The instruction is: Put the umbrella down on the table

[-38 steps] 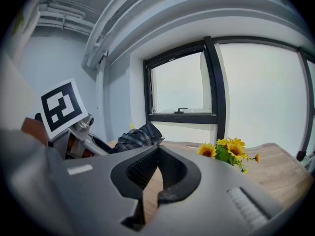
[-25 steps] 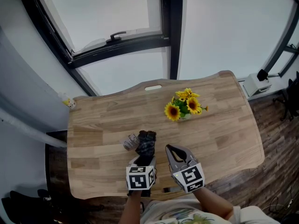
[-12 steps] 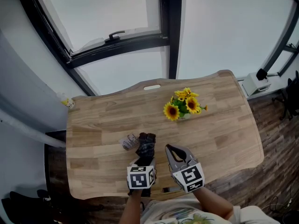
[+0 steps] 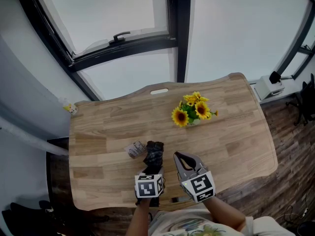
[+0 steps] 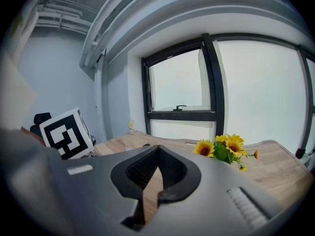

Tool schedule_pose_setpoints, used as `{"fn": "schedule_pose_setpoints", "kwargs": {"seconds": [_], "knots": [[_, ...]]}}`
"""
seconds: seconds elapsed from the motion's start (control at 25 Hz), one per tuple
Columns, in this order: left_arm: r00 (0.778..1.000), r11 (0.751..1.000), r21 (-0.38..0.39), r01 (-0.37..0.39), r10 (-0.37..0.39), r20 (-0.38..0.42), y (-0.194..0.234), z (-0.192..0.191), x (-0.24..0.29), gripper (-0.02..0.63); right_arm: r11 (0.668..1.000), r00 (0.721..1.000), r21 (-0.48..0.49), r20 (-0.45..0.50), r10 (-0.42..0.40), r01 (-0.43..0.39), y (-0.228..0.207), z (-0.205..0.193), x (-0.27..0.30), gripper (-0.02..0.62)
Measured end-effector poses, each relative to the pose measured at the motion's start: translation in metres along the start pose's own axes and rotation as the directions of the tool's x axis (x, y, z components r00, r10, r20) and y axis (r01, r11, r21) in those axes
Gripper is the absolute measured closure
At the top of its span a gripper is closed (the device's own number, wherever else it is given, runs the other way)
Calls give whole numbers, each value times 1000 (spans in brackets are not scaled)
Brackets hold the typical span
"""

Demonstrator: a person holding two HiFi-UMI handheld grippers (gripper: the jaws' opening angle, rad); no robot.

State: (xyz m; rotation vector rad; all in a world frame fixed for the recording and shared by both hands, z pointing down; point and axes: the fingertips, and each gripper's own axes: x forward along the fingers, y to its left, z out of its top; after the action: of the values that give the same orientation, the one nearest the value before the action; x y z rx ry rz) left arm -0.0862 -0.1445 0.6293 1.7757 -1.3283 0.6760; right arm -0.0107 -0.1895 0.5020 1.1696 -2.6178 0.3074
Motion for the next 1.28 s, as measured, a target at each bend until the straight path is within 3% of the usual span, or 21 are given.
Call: {"fn": "schedule_pose_setpoints", "kwargs": {"seconds": [1.28], "knots": [[995,999,-25,29,-31,-93,11,-41,56,387,1000,999,-13,-33,-1,0,0,-10,3,594]]}}
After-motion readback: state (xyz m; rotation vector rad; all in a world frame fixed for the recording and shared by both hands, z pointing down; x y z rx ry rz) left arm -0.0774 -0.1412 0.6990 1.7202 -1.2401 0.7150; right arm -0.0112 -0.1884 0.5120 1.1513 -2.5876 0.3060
